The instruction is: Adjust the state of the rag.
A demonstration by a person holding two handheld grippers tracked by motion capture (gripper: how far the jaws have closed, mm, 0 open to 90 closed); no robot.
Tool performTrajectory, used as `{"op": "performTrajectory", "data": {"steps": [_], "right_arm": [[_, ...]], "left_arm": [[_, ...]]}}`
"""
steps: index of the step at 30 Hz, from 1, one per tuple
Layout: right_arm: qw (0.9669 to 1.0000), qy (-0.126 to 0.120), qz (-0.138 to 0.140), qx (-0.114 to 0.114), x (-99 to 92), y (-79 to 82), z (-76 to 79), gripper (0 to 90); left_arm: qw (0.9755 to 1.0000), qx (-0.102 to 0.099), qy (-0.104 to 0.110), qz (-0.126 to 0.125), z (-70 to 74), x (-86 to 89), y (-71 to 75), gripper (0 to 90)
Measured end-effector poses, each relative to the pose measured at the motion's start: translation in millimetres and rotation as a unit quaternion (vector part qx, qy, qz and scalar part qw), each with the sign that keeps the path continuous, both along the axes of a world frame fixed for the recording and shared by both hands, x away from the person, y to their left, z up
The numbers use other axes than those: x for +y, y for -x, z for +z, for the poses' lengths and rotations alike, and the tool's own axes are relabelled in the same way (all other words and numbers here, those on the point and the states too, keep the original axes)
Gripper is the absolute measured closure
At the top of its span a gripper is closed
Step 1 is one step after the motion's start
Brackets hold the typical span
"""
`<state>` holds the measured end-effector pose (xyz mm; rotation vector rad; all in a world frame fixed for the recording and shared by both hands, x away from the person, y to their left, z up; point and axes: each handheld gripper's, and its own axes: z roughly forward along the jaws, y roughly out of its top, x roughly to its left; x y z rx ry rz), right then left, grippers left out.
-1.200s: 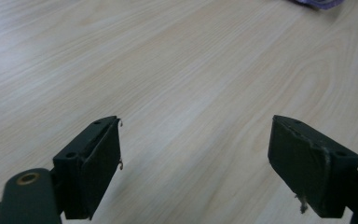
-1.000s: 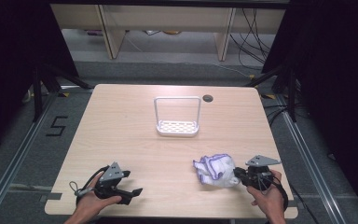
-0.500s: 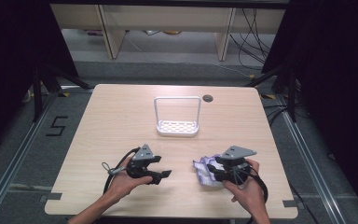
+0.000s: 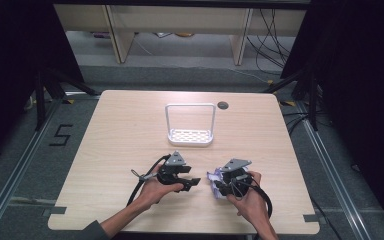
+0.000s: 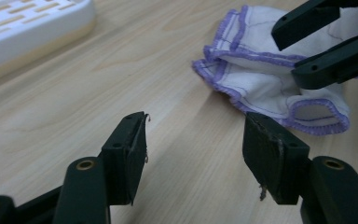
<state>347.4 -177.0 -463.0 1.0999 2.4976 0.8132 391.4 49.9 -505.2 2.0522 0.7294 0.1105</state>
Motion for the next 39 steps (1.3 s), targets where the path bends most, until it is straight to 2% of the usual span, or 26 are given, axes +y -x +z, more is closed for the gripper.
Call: {"op": "performTrajectory", "data": {"steps": [1, 3, 5, 8, 11, 12, 14, 15, 16, 17, 18, 20, 22, 23, 24, 26, 28, 30, 31, 34, 37, 38, 39], "right_arm": [[0.9998, 0.009, 0.009, -0.012, -0.9, -1.8, -2.4, 60.6], [0.9998, 0.014, 0.014, -0.006, -0.7, -2.1, -5.8, 65.3], [0.9997, 0.015, 0.018, 0.001, -1.1, -2.1, -8.3, 74.6], [0.9999, 0.007, 0.012, 0.003, -5.0, -0.3, -6.3, 84.1], [0.9999, 0.002, 0.014, -0.007, -10.2, 1.2, -2.2, 86.9], [0.9999, 0.002, 0.012, -0.004, -11.6, 2.0, -0.5, 87.2], [0.9996, 0.002, 0.022, -0.016, -15.3, 0.3, 0.1, 87.5], [0.9994, -0.001, 0.025, -0.022, -15.9, -0.2, -0.1, 87.5], [0.9998, -0.002, 0.015, -0.011, -16.8, 1.2, 2.6, 87.5], [0.9997, -0.005, 0.015, -0.017, -17.7, 0.8, 2.5, 87.5], [0.9999, -0.005, 0.010, -0.011, -18.1, 1.9, 4.4, 87.5], [0.9998, -0.006, 0.010, -0.015, -19.4, 2.1, 6.4, 87.8], [0.9998, -0.013, 0.002, -0.015, -22.0, 3.5, 11.5, 88.1], [0.9996, -0.013, 0.006, -0.023, -23.9, 3.1, 13.0, 88.3], [0.9993, -0.016, 0.006, -0.033, -27.2, 3.5, 16.9, 88.6], [0.9988, -0.025, -0.002, -0.042, -33.6, 6.1, 27.1, 88.9], [0.9974, -0.036, -0.008, -0.061, -41.1, 7.8, 37.6, 89.1], [0.9957, -0.046, -0.025, -0.076, -50.1, 10.5, 50.7, 89.2], [0.9941, -0.049, -0.020, -0.095, -56.2, 10.5, 56.7, 89.3], [0.9906, -0.065, -0.043, -0.113, -73.0, 15.6, 71.9, 89.4], [0.9867, -0.084, -0.063, -0.124, -90.9, 16.9, 79.4, 89.5], [0.9860, -0.089, -0.064, -0.125, -94.6, 16.5, 80.0, 89.5], [0.9842, -0.101, -0.076, -0.123, -99.5, 16.2, 79.4, 89.6]], "left_arm": [[1.0000, 0.002, 0.000, -0.004, 0.0, -3.3, -0.3, 39.1], [1.0000, 0.002, 0.003, -0.008, -0.5, -8.9, -0.6, 39.0], [0.9999, 0.004, 0.001, -0.012, -1.1, -14.9, -0.9, 38.5], [0.9998, 0.011, 0.004, -0.017, -3.2, -24.6, -2.2, 38.5], [0.9996, 0.019, 0.003, -0.022, -6.0, -34.4, -3.3, 39.3], [0.9994, 0.021, 0.004, -0.026, -7.0, -36.2, -4.2, 39.6], [0.9992, 0.029, 0.009, -0.024, -8.5, -39.6, -5.2, 41.7], [0.9992, 0.030, 0.012, -0.025, -9.0, -40.7, -6.2, 44.0], [0.9992, 0.029, 0.013, -0.024, -9.6, -42.0, -6.9, 47.5], [0.9992, 0.027, 0.017, -0.025, -10.1, -43.0, -7.6, 50.8], [0.9993, 0.025, 0.015, -0.024, -9.7, -43.6, -7.2, 57.9], [0.9989, 0.021, 0.019, -0.038, -9.8, -45.5, -7.7, 70.1], [0.9988, 0.005, 0.011, -0.048, -8.6, -47.1, -6.4, 82.6], [0.9982, -0.015, -0.001, -0.058, -5.2, -46.8, -4.6, 84.1], [0.9976, -0.020, 0.000, -0.066, -1.5, -45.5, -3.1, 84.9], [0.9970, -0.031, -0.002, -0.071, 9.1, -40.5, 0.1, 85.2], [0.9966, -0.040, 0.001, -0.072, 20.4, -32.9, 2.2, 85.3], [0.9958, -0.050, 0.002, -0.076, 34.5, -20.2, 4.2, 85.3], [0.9954, -0.055, 0.005, -0.077, 41.1, -12.8, 5.2, 85.3], [0.9947, -0.072, 0.009, -0.073, 59.8, 11.8, 9.7, 85.4], [0.9941, -0.085, 0.012, -0.066, 72.6, 37.6, 11.1, 85.4], [0.9944, -0.091, 0.011, -0.053, 76.6, 50.1, 10.2, 85.3], [0.9944, -0.091, 0.011, -0.053, 76.6, 50.1, 10.2, 85.3]]}}
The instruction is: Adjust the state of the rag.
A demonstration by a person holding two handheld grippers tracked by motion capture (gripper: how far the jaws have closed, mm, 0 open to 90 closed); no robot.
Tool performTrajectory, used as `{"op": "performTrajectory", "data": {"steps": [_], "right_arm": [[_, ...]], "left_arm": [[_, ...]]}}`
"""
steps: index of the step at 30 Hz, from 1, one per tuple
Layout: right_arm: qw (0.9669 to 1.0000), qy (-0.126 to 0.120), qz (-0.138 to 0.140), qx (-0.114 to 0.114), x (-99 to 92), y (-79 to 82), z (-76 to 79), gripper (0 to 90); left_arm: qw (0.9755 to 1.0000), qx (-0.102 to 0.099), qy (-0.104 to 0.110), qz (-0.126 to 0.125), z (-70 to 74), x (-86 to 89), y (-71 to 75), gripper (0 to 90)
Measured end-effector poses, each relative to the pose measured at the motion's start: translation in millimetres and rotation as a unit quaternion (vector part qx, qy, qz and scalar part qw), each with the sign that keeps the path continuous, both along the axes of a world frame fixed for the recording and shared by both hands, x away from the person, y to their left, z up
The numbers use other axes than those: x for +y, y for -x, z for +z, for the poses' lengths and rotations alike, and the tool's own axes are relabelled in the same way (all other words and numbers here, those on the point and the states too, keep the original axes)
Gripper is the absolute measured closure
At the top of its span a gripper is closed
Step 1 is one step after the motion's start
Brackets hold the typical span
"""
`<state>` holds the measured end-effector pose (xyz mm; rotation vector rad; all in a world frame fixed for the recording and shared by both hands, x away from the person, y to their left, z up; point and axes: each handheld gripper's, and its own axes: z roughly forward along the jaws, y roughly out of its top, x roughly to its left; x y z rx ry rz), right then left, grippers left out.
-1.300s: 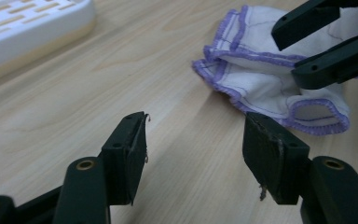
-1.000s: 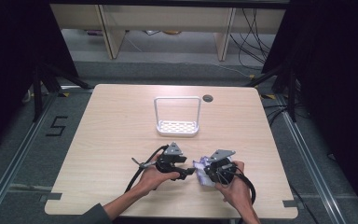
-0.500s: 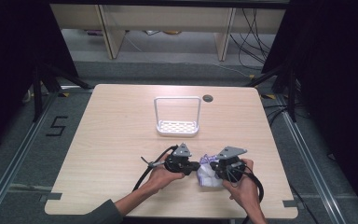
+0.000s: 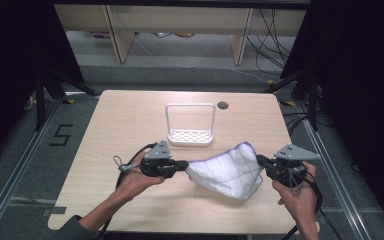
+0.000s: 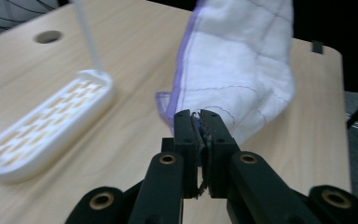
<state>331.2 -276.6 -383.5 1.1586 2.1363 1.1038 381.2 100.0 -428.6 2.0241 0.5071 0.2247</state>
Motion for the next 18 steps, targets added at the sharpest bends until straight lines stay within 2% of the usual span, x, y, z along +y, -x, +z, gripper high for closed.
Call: {"op": "performTrajectory", "data": {"steps": [1, 2, 3, 4, 5, 6, 8, 9, 10, 11, 12, 13, 14, 15, 16, 17, 18], "right_arm": [[1.0000, -0.005, -0.004, 0.001, -1.4, -0.4, -0.8, 89.6], [1.0000, -0.008, -0.001, 0.000, -3.2, -2.4, -2.6, 89.6], [1.0000, -0.006, 0.005, -0.006, -4.3, -5.1, -5.4, 89.6], [0.9997, -0.023, 0.001, 0.008, -2.3, -4.1, -7.5, 89.6], [0.9997, -0.023, 0.001, 0.008, -2.3, -4.1, -7.5, 89.6], [0.9990, -0.037, 0.024, 0.009, 1.5, -1.8, -14.3, 89.6], [0.9989, -0.025, 0.036, 0.019, 6.9, 8.2, -17.7, 89.6], [0.9989, -0.025, 0.036, 0.019, 6.9, 8.2, -17.7, 89.6], [0.9988, -0.016, 0.044, 0.019, 10.0, 14.4, -20.5, 89.6], [0.9985, -0.009, 0.049, 0.024, 13.6, 23.8, -25.0, 89.6], [0.9978, -0.010, 0.054, 0.038, 18.9, 38.9, -36.4, 89.5], [0.9970, -0.010, 0.061, 0.046, 19.1, 44.5, -42.6, 89.5], [0.9969, -0.006, 0.067, 0.042, 18.7, 47.1, -48.1, 89.5], [0.9959, 0.005, 0.068, 0.059, 19.7, 53.4, -56.7, 89.5], [0.9953, 0.009, 0.069, 0.068, 20.7, 56.5, -62.3, 89.6], [0.9939, 0.014, 0.071, 0.083, 21.7, 60.8, -71.9, 89.5], [0.9931, 0.021, 0.073, 0.090, 21.8, 62.9, -77.3, 89.5]], "left_arm": [[1.0000, -0.002, 0.000, 0.008, 1.5, 5.9, -0.7, 85.3], [0.9998, -0.002, 0.007, 0.019, 1.0, 20.5, -2.9, 85.3], [0.9998, -0.002, 0.005, 0.021, -0.9, 26.5, -2.4, 85.3], [0.9998, 0.000, 0.005, 0.018, -5.2, 32.8, 0.1, 85.4], [0.9998, 0.000, 0.005, 0.018, -5.2, 32.8, 0.1, 85.3], [0.9998, 0.003, 0.005, 0.020, -9.1, 36.7, 4.3, 85.3], [1.0000, 0.005, -0.004, 0.006, -23.2, 44.3, 19.2, 85.2], [1.0000, 0.005, -0.004, 0.006, -23.2, 44.3, 19.2, 85.1], [0.9999, 0.008, -0.013, -0.002, -30.0, 46.2, 25.4, 85.1], [0.9998, 0.014, -0.011, -0.006, -38.8, 46.1, 31.4, 85.1], [0.9994, 0.026, -0.019, -0.011, -48.9, 48.1, 38.1, 85.1], [0.9991, 0.034, -0.022, -0.014, -52.8, 49.0, 40.6, 85.1], [0.9987, 0.041, -0.026, -0.017, -59.3, 49.1, 44.6, 85.1], [0.9981, 0.046, -0.030, -0.025, -62.0, 49.1, 46.4, 85.0], [0.9981, 0.046, -0.030, -0.025, -62.0, 49.1, 46.4, 85.0], [0.9976, 0.044, -0.043, -0.030, -66.1, 49.0, 52.3, 84.9], [0.9973, 0.049, -0.043, -0.034, -68.1, 48.7, 55.9, 84.9]]}}
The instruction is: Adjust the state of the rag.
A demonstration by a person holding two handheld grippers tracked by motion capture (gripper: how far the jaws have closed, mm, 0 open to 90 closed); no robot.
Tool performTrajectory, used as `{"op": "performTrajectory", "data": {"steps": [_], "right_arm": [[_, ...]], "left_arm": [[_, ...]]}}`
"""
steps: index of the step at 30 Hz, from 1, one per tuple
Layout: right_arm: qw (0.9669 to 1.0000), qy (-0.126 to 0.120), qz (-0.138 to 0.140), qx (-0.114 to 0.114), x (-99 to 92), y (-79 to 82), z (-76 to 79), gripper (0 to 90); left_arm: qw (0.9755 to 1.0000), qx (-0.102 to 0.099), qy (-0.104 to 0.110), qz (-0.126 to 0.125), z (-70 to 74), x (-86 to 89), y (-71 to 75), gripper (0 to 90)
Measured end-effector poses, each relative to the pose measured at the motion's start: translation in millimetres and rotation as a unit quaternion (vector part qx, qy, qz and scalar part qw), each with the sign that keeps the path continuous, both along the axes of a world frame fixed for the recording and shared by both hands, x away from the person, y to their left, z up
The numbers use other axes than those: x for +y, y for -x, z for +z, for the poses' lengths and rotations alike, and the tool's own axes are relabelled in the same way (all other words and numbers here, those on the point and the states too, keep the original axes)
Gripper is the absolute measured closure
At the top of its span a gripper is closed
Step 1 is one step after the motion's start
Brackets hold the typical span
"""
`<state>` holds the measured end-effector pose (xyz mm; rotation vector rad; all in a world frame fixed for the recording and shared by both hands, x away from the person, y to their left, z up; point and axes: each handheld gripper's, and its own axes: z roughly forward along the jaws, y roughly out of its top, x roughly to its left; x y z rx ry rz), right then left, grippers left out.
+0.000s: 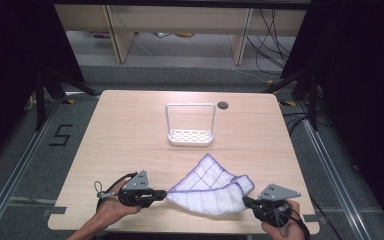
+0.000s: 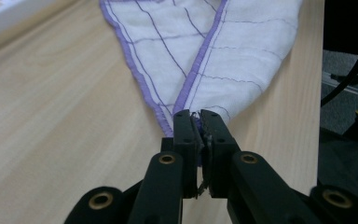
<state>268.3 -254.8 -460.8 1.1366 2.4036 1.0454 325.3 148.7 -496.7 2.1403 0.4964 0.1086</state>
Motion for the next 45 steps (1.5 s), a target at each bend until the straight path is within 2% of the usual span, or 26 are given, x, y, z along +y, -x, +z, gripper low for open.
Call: {"op": "performTrajectory", "data": {"steps": [5, 9, 10, 11, 12, 13, 14, 17, 18, 19, 20, 21, 22, 23, 28, 29, 31, 33, 35, 36, 37, 39, 41, 42, 44, 45], "right_arm": [[0.9988, 0.018, -0.007, 0.044, -2.7, 6.7, -14.7, 86.1], [0.9992, 0.011, -0.026, 0.028, -6.8, 1.3, -3.9, 66.7], [0.9992, 0.011, -0.026, 0.028, -6.8, 1.3, -3.9, 66.7], [0.9993, 0.009, -0.035, 0.007, -9.9, -1.8, 1.2, 61.5], [0.9984, -0.004, -0.056, 0.007, -12.6, -7.1, 17.8, 58.8], [0.9984, -0.004, -0.056, 0.007, -12.6, -7.1, 17.8, 58.8], [0.9975, 0.004, -0.065, -0.026, -16.1, -20.5, 29.5, 57.2], [0.9953, 0.023, -0.087, -0.034, -17.9, -48.9, 33.7, 56.8], [0.9953, 0.023, -0.087, -0.034, -17.9, -48.9, 33.7, 56.8], [0.9956, 0.031, -0.087, -0.012, -17.4, -68.2, 26.0, 56.3], [0.9956, 0.031, -0.087, -0.012, -17.4, -68.2, 26.0, 56.3], [0.9949, 0.024, -0.096, 0.018, -15.4, -81.8, 14.4, 56.4], [0.9949, 0.024, -0.096, 0.018, -15.4, -81.8, 14.4, 56.4], [0.9950, 0.021, -0.090, 0.036, -14.6, -94.0, 0.2, 56.4], [0.9923, 0.031, -0.100, 0.067, -14.3, -103.2, -15.9, 56.5], [0.9909, 0.015, -0.103, 0.086, -12.6, -103.7, -18.8, 57.3], [0.9916, 0.025, -0.093, 0.087, -11.6, -105.1, -20.6, 57.8], [0.9912, 0.014, -0.096, 0.089, -8.7, -106.6, -24.7, 60.4], [0.9914, 0.024, -0.087, 0.095, -9.4, -108.7, -26.7, 68.3], [0.9914, 0.024, -0.087, 0.095, -9.4, -108.7, -26.7, 68.3], [0.9933, 0.024, -0.078, 0.082, -9.7, -108.2, -27.3, 78.1], [0.9956, 0.030, -0.059, 0.065, -11.8, -107.1, -24.9, 85.4], [0.9962, 0.029, -0.057, 0.059, -11.9, -105.9, -23.2, 87.8], [0.9979, 0.025, -0.051, 0.032, -12.2, -104.4, -20.8, 89.4], [0.9978, 0.030, -0.048, 0.035, -12.2, -101.4, -13.3, 89.8], [0.9988, 0.028, -0.038, 0.012, -12.7, -101.7, -12.2, 89.8]], "left_arm": [[0.9995, 0.022, -0.008, -0.023, -3.2, -2.2, 10.9, 82.8], [0.9993, 0.030, 0.022, -0.006, 8.1, 1.6, 3.4, 58.3], [0.9993, 0.030, 0.022, -0.006, 8.1, 1.6, 3.4, 52.8], [0.9989, 0.025, 0.032, 0.022, 19.8, 1.7, -9.4, 52.8], [0.9984, 0.026, 0.040, 0.030, 24.1, -1.5, -16.4, 48.7], [0.9984, 0.026, 0.040, 0.030, 24.1, -1.5, -16.4, 47.9], [0.9987, 0.007, 0.024, 0.045, 31.5, -8.4, -34.8, 46.9], [0.9984, 0.009, 0.010, 0.055, 32.9, -29.4, -58.0, 44.7], [0.9984, 0.009, 0.010, 0.055, 32.9, -29.4, -58.0, 44.1], [0.9983, 0.015, -0.009, 0.055, 29.2, -45.4, -69.4, 42.2], [0.9983, 0.015, -0.009, 0.055, 29.2, -45.4, -69.4, 40.3], [0.9978, 0.021, -0.020, 0.060, 24.2, -59.3, -81.0, 39.6], [0.9978, 0.021, -0.020, 0.060, 24.2, -59.3, -81.0, 39.3], [0.9971, 0.029, -0.026, 0.065, 19.1, -71.9, -91.3, 39.3], [0.9963, 0.024, -0.047, 0.067, 12.4, -93.1, -108.3, 39.0], [0.9964, 0.019, -0.051, 0.066, 12.1, -102.3, -113.2, 39.0], [0.9964, 0.018, -0.052, 0.065, 11.0, -110.4, -117.3, 38.8], [0.9956, 0.019, -0.070, 0.059, 9.7, -115.8, -121.4, 38.6], [0.9954, 0.020, -0.073, 0.059, 6.5, -120.2, -125.0, 38.8], [0.9954, 0.020, -0.073, 0.059, 6.5, -120.2, -125.0, 39.0], [0.9949, 0.022, -0.075, 0.064, 2.9, -123.8, -126.3, 39.3], [0.9946, 0.023, -0.080, 0.063, 0.4, -126.0, -127.3, 39.3], [0.9942, 0.019, -0.086, 0.063, -0.8, -128.2, -128.6, 39.3], [0.9942, 0.018, -0.086, 0.062, -0.6, -128.5, -129.1, 38.6], [0.9943, 0.016, -0.081, 0.068, 0.3, -129.2, -131.1, 38.5], [0.9941, 0.017, -0.078, 0.074, -0.3, -130.3, -132.0, 38.4]]}}
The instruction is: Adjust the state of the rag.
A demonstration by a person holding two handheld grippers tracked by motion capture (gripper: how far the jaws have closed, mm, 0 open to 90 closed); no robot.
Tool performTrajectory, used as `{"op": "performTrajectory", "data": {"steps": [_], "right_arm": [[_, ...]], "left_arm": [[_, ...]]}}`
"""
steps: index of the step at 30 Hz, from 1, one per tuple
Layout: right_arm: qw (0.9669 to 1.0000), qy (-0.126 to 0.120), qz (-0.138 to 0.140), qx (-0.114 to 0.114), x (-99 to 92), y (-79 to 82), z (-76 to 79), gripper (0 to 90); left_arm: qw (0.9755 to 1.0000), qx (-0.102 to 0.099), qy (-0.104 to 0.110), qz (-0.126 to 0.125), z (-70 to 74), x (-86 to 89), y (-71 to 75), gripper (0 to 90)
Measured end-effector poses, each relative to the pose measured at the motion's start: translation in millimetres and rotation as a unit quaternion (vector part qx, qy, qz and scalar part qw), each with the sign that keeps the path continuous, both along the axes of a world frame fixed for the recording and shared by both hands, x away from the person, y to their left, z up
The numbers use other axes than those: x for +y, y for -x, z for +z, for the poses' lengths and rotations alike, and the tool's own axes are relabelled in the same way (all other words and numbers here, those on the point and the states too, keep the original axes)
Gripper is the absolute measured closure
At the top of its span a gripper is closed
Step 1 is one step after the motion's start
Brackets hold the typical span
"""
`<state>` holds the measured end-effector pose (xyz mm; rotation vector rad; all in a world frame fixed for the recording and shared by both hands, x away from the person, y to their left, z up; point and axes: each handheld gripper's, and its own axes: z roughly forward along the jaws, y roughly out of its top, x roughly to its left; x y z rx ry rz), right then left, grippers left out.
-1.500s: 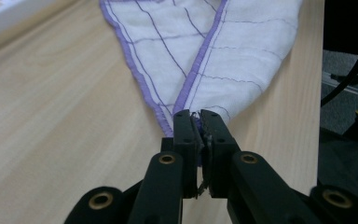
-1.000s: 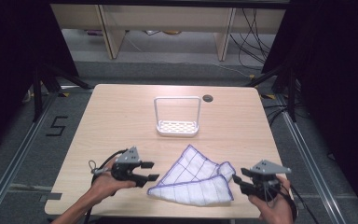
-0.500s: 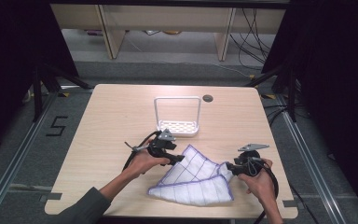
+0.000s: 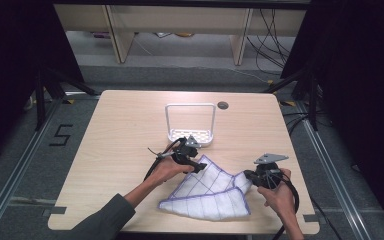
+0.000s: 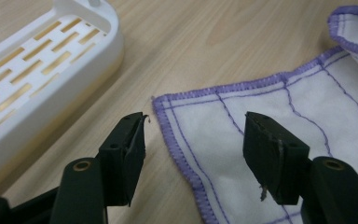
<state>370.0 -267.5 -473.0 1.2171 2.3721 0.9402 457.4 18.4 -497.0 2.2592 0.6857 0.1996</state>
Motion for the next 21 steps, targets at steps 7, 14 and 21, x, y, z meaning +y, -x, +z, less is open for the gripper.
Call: {"op": "performTrajectory", "data": {"steps": [7, 14, 21], "right_arm": [[0.9998, -0.014, 0.003, -0.013, 1.0, 8.4, 16.3, 90.0], [0.9986, -0.036, 0.000, -0.040, -5.2, 24.7, 39.2, 90.0], [0.9987, -0.045, -0.002, -0.021, 7.3, 20.2, 28.4, 74.2]], "left_arm": [[0.9997, 0.003, -0.022, -0.010, -6.2, -4.9, -5.9, 43.2], [0.9985, -0.006, -0.023, -0.049, -9.0, -13.5, -1.0, 73.3], [0.9978, -0.022, -0.031, -0.055, -8.1, -16.2, 5.6, 86.2]]}}
